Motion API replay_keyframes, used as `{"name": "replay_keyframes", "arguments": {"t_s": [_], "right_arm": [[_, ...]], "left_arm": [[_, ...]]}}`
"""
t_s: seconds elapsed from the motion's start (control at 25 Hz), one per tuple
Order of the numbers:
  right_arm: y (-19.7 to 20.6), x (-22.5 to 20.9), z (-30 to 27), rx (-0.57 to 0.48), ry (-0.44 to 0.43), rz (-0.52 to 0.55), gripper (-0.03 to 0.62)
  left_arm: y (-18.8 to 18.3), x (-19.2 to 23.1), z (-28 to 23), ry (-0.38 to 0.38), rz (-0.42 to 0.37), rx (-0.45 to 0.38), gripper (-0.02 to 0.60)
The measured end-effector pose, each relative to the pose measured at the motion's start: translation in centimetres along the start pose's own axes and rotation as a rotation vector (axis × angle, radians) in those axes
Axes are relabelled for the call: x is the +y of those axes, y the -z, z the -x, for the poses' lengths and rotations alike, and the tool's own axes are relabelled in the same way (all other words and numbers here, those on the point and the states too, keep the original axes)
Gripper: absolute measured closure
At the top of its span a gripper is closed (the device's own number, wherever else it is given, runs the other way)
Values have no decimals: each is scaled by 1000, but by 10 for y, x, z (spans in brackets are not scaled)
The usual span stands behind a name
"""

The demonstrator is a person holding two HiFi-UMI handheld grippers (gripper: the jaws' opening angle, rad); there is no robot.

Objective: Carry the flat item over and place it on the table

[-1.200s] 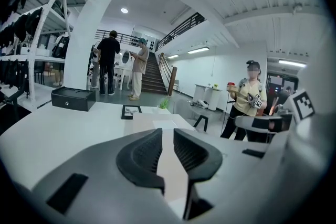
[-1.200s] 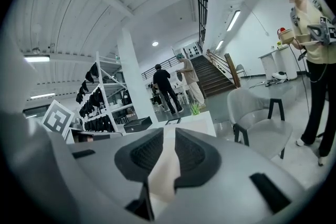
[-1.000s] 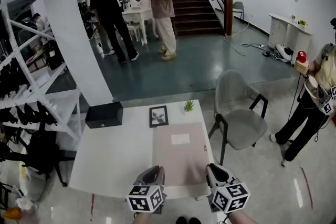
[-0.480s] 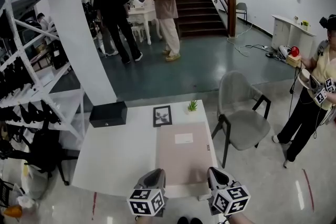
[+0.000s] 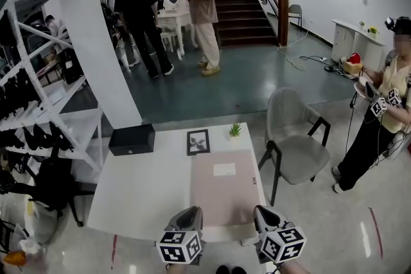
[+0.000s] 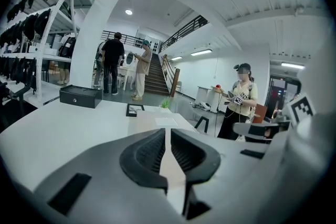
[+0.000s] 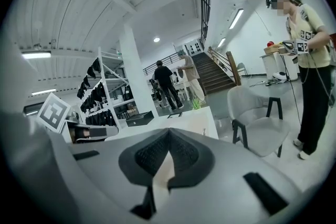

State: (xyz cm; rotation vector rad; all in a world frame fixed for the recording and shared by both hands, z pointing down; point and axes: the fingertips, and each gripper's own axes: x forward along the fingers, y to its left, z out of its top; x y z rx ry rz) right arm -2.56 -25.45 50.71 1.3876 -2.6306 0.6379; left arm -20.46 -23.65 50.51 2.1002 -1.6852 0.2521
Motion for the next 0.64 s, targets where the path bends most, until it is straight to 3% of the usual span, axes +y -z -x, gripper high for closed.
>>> {"name": "replay_keyframes", "arguments": {"t_s": [0.64], "right_arm": [[5, -3, -7, 17, 14, -6, 594]], "left_arm": [[3, 9, -1, -10, 8, 8, 546]]}}
